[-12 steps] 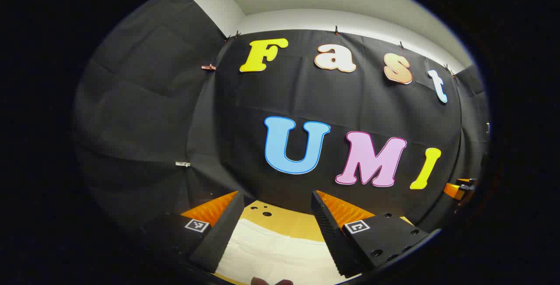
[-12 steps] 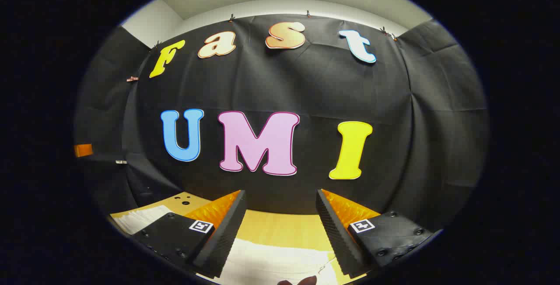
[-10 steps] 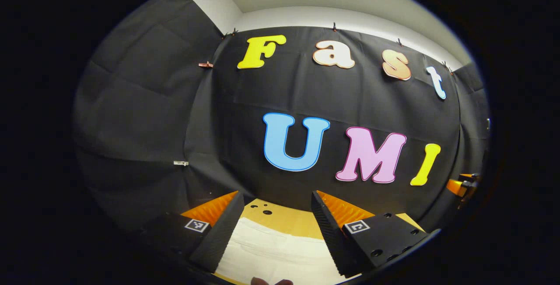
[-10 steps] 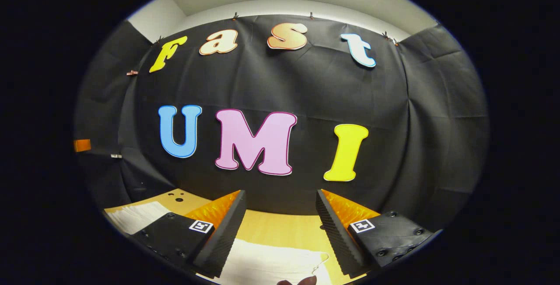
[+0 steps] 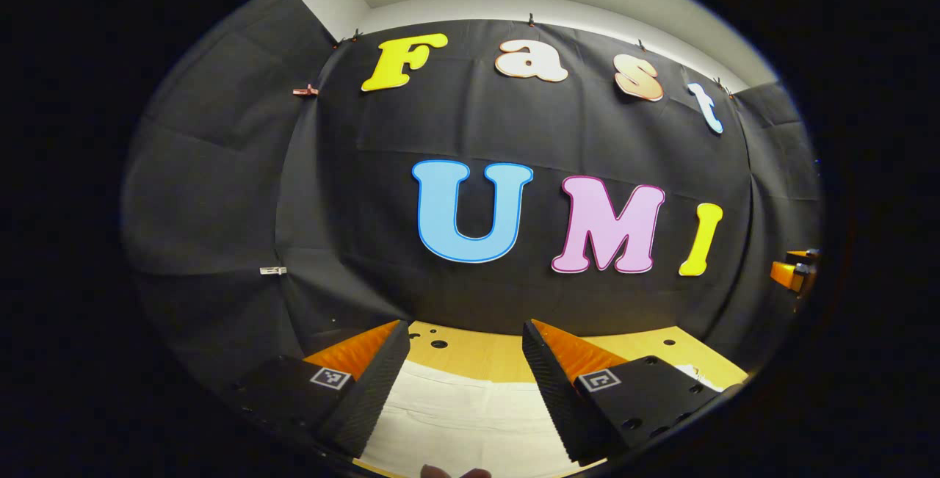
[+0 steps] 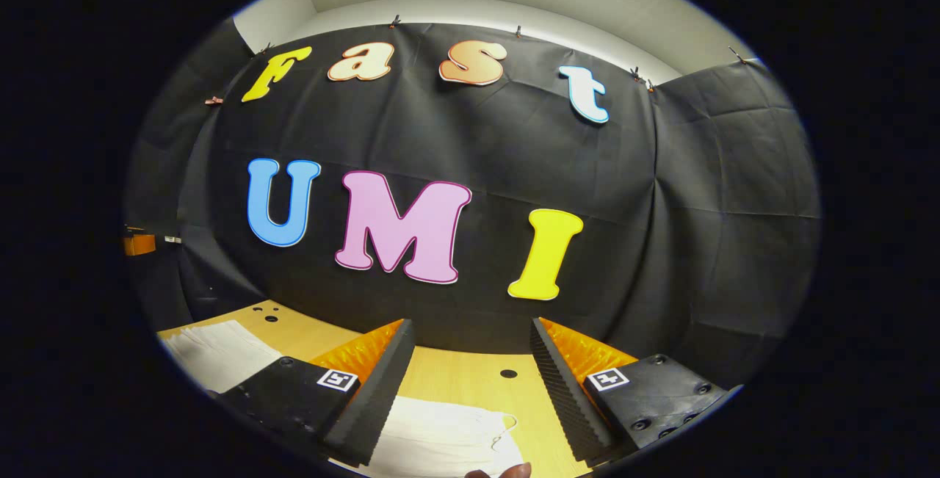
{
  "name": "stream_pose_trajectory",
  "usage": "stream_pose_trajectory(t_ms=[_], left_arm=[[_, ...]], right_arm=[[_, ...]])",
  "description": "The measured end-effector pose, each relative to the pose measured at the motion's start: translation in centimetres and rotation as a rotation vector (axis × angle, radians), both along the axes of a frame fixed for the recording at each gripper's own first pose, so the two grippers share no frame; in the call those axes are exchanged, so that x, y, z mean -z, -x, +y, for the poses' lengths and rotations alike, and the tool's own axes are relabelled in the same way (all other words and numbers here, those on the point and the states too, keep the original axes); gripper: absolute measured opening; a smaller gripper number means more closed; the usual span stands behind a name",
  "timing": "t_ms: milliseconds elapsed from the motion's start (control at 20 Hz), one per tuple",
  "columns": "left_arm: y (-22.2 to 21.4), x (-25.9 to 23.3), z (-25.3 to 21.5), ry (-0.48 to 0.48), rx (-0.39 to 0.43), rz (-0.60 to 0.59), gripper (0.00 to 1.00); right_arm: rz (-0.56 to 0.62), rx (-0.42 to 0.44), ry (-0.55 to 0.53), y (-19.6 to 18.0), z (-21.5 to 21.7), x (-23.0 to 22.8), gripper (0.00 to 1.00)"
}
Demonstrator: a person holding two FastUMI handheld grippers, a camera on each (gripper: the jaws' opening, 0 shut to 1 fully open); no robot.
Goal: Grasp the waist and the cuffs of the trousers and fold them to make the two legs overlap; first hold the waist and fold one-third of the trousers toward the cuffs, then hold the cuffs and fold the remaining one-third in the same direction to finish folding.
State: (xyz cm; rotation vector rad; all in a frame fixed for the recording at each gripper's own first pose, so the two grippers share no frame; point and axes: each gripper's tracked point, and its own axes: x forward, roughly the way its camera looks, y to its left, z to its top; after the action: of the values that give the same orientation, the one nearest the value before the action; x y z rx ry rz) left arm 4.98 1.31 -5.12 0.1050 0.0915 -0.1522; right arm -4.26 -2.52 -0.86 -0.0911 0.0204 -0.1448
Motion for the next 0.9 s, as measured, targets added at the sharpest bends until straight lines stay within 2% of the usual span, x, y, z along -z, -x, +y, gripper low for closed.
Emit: stream_pose_trajectory(t_ms=[200,400,600,750,900], left_arm=[[-0.4,1.8,0.2,-0.059,0.074,0.037,0.96],[-0.2,5.7,2.5,-0.21,0.166,0.118,0.96],[1.5,10.7,4.9,-0.469,0.329,0.186,0.98],[3.5,15.3,6.9,-0.706,0.491,0.228,0.98],[5.5,21.1,10.0,-0.875,0.599,0.339,0.98]], right_arm=[[0.017,0.0,0.063,1.0,0.1,0.7,0.97],[0.089,-0.017,0.189,2.3,-0.3,2.7,0.97],[0.164,-0.008,0.307,4.7,-0.8,5.3,0.97],[0.228,0.0,0.348,6.3,-0.7,7.7,0.97],[0.286,0.007,0.379,7.5,-0.8,10.0,0.97]])
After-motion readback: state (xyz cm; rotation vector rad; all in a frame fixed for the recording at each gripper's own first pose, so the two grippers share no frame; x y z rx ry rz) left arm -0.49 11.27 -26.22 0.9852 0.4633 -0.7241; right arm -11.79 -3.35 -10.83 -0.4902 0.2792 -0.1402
